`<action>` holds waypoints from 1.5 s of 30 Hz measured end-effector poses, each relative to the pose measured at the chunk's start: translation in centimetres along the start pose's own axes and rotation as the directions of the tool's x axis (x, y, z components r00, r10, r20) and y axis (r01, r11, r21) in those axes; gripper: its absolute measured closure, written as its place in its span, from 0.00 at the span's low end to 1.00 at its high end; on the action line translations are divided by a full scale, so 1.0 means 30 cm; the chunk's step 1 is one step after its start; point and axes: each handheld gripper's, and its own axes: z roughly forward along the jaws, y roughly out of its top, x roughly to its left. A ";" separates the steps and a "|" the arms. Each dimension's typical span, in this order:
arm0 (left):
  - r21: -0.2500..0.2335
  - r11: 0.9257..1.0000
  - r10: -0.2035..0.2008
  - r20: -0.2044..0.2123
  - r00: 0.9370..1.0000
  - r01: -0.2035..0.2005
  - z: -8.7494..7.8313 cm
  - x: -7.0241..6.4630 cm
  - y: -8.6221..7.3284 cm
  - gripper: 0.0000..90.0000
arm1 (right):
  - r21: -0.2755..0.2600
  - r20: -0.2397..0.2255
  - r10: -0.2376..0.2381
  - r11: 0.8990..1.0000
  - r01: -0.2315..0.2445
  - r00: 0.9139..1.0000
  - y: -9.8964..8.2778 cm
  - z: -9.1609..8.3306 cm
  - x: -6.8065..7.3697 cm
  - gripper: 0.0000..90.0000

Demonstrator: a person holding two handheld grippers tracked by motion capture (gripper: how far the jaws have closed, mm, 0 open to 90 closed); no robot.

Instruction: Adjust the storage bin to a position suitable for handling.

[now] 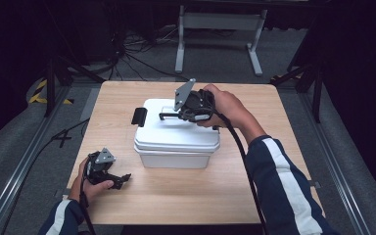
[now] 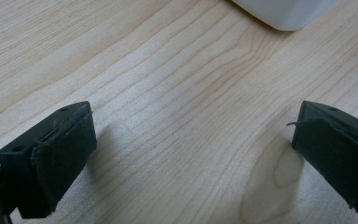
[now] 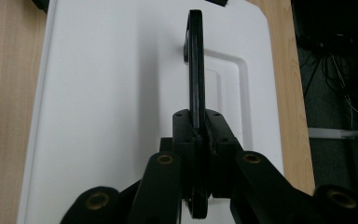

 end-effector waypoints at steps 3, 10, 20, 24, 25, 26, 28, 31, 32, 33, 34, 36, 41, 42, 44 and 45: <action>0.001 1.000 0.001 0.000 1.000 -0.001 0.000 0.000 0.000 0.00 | -0.010 0.003 -0.006 1.000 0.007 1.000 -0.013 -0.021 -0.003 0.94; -0.001 1.000 -0.003 0.000 1.000 0.003 0.001 -0.001 -0.001 0.00 | -0.025 0.029 0.004 1.000 -0.004 1.000 -0.056 -0.079 -0.003 0.94; 0.003 1.000 -0.003 0.002 1.000 0.003 0.000 -0.001 0.000 0.00 | -0.031 0.049 0.026 0.999 -0.025 0.998 -0.122 -0.154 -0.008 0.94; 0.003 1.000 -0.003 0.003 1.000 0.003 -0.001 -0.001 0.000 0.00 | -0.030 0.064 0.051 0.998 -0.050 0.997 -0.168 -0.188 -0.013 0.94; 0.003 1.000 -0.003 0.003 1.000 0.003 -0.001 -0.001 0.000 0.00 | -0.027 0.068 0.050 0.998 -0.049 0.996 -0.175 -0.194 -0.013 0.94; 0.003 1.000 -0.003 0.003 1.000 0.003 -0.001 -0.001 0.000 0.00 | -0.027 0.068 0.050 0.998 -0.049 0.996 -0.175 -0.194 -0.013 0.94; 0.003 1.000 -0.003 0.003 1.000 0.003 0.000 -0.001 0.000 0.00 | -0.028 0.079 0.061 0.998 -0.059 0.995 -0.196 -0.209 -0.016 0.94; -0.002 1.000 -0.004 -0.001 1.000 0.004 0.001 -0.002 -0.001 0.00 | -0.022 0.087 0.068 0.998 -0.066 0.994 -0.221 -0.228 -0.018 0.94; 0.002 1.000 -0.003 0.002 1.000 0.003 -0.001 -0.001 -0.001 0.00 | -0.025 0.093 0.081 0.997 -0.079 0.992 -0.243 -0.243 -0.020 0.94; 0.002 1.000 -0.003 0.002 1.000 0.003 -0.001 -0.001 -0.001 0.00 | -0.022 0.097 0.085 0.996 -0.084 0.992 -0.255 -0.251 -0.021 0.94; -0.002 1.000 -0.004 -0.001 1.000 0.004 0.001 -0.002 -0.001 0.00 | -0.023 0.098 0.086 0.996 -0.084 0.991 -0.268 -0.258 -0.023 0.94; -0.002 1.000 -0.004 0.000 1.000 0.004 0.001 -0.001 -0.001 0.00 | -0.023 0.099 0.097 0.995 -0.096 0.990 -0.280 -0.266 -0.024 0.94; -0.002 1.000 -0.004 0.000 1.000 0.004 0.001 -0.001 -0.001 0.00 | -0.008 0.124 0.129 0.992 -0.129 0.984 -0.360 -0.312 -0.027 0.94; -0.003 1.000 -0.004 -0.001 1.000 0.004 0.001 -0.001 -0.001 0.00 | -0.010 0.126 0.128 0.992 -0.127 0.984 -0.371 -0.318 -0.029 0.94; -0.003 1.000 -0.003 -0.001 1.000 0.003 0.001 -0.001 -0.001 0.00 | -0.013 0.126 0.139 0.990 -0.139 0.982 -0.386 -0.326 -0.027 0.94; -0.003 1.000 -0.004 -0.001 1.000 0.004 0.001 -0.001 -0.001 0.00 | -0.014 0.132 0.141 0.990 -0.140 0.981 -0.400 -0.334 -0.028 0.94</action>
